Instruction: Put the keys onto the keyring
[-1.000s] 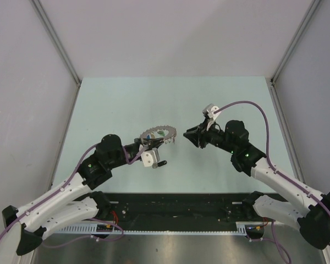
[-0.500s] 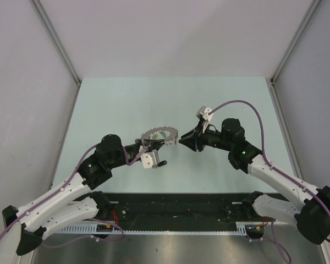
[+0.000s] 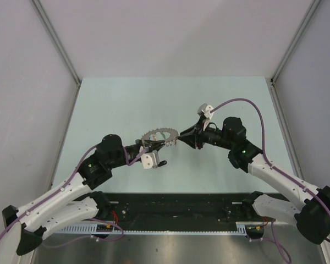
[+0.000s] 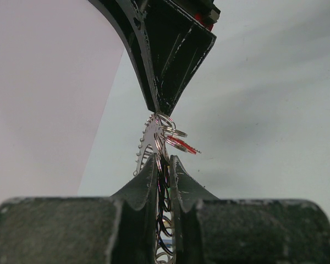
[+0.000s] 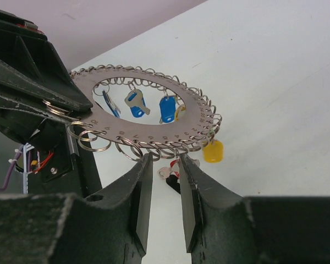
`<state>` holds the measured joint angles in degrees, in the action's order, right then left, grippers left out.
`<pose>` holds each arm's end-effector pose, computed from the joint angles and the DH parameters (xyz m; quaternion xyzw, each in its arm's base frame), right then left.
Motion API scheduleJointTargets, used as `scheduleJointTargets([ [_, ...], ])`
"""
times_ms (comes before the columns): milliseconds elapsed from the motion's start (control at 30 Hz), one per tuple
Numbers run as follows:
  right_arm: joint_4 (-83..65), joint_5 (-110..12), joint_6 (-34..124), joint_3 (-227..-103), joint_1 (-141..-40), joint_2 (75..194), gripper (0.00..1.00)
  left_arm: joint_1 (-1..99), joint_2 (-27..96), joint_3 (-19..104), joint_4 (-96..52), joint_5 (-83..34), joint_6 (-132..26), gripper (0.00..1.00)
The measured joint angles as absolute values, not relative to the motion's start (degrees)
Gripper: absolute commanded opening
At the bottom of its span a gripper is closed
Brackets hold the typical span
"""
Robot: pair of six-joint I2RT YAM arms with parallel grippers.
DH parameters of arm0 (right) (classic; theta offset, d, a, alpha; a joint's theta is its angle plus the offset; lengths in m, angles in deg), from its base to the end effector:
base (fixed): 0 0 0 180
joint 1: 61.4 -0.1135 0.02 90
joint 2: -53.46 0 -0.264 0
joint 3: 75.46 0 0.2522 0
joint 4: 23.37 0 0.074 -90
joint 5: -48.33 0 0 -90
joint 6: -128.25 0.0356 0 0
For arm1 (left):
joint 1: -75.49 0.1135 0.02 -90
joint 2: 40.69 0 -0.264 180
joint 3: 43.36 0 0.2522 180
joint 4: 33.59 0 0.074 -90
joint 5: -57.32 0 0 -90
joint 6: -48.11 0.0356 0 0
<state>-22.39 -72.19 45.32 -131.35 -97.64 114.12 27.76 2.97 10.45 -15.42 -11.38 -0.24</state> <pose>0.1878 0.1601 0.3122 -0.3510 0.6480 0.4202 0.5294 0.1138 -0.1444 0.3253 0.6079 0.4421 -0.1735 0.6363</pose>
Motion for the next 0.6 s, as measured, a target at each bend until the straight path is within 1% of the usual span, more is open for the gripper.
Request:
scheduleJointTargets([
  [333,-23.2,-72.3,45.6,-131.9,-98.8,115.9,0.29,27.8,3.2,10.5,-15.4,-11.2,-0.3,0.00],
  [433,-23.3,-71.6,45.5,-132.0,-99.0,116.2,0.23,27.8,3.2,10.5,-15.4,-11.2,-0.3,0.00],
  [467,-23.3,-71.5,45.5,-132.0,-99.1,116.2,0.17,27.8,3.2,10.5,-15.4,-11.2,-0.3,0.00],
  [533,-23.3,-70.6,45.3,-132.0,-99.3,116.2,0.11,27.8,3.2,10.5,-15.4,-11.2,-0.3,0.00],
  [567,-23.3,-70.2,45.3,-132.0,-99.3,116.2,0.03,27.8,3.2,10.5,-15.4,-11.3,-0.3,0.00],
  [600,-23.3,-69.8,45.1,-132.0,-99.3,116.2,0.00,27.8,3.2,10.5,-15.4,-11.4,-0.3,0.00],
])
